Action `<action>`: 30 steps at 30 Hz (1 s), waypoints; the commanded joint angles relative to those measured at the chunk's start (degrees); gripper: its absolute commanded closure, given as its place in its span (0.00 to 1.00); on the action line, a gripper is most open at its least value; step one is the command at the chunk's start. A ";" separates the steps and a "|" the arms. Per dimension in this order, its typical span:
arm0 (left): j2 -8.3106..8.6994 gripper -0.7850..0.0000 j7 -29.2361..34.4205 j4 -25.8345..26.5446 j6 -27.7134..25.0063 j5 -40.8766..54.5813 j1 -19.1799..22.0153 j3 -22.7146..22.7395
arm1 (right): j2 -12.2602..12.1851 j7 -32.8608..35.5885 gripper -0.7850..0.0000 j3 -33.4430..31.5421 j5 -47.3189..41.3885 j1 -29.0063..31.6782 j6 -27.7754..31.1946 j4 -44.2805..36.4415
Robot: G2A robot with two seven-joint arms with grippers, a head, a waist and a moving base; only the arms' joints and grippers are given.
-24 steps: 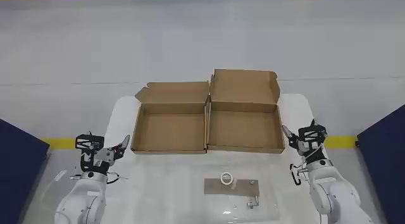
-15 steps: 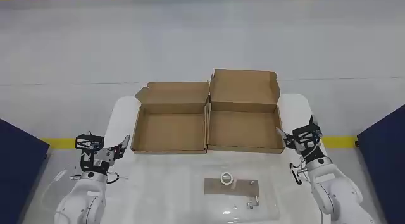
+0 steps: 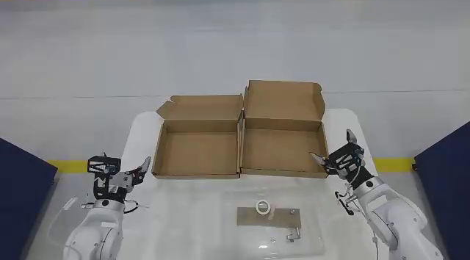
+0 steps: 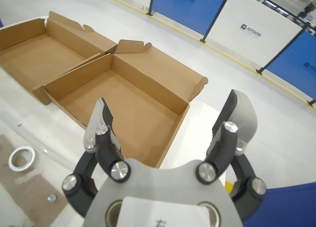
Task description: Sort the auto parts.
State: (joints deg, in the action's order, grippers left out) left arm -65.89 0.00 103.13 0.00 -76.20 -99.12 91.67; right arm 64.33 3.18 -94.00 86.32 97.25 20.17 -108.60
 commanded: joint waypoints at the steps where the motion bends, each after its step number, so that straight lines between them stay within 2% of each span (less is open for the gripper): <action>1: 0.00 0.00 0.00 0.00 0.00 0.00 0.00 0.00 | -0.23 2.07 0.00 -0.13 0.75 -0.41 3.17 -0.79; 3: 0.00 0.00 0.00 0.00 0.00 0.00 0.00 0.00 | -0.52 3.08 0.00 -0.28 2.60 -0.95 6.18 -1.67; 12: 0.00 0.00 0.00 0.00 0.00 0.00 0.00 0.00 | -0.52 2.87 0.00 -0.18 2.54 -0.97 6.26 -1.87; 16: 0.00 0.00 0.00 0.00 0.00 0.00 0.00 0.00 | -1.03 3.40 0.00 0.59 3.40 -1.80 14.14 -4.00; 18: 0.00 0.00 0.00 0.00 0.00 0.00 0.00 0.00 | -1.36 6.12 0.00 0.77 3.67 -3.02 18.85 -4.83; 20: 0.00 0.00 0.00 0.00 0.00 0.00 0.00 0.00 | -1.56 11.75 0.00 1.35 1.34 -3.68 23.29 -4.65; 24: 0.00 0.00 0.00 0.00 0.00 0.00 0.00 0.00 | -1.75 21.88 0.00 1.97 -6.42 -5.29 27.31 -5.92; 30: 0.00 0.00 0.00 0.00 0.00 0.00 0.00 0.00 | -1.75 21.88 0.00 1.97 -6.42 -5.29 27.31 -5.92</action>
State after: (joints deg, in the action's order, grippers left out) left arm -65.89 0.00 103.13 0.00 -76.20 -99.12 91.67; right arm 62.58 25.05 -92.04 79.91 91.96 47.47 -114.52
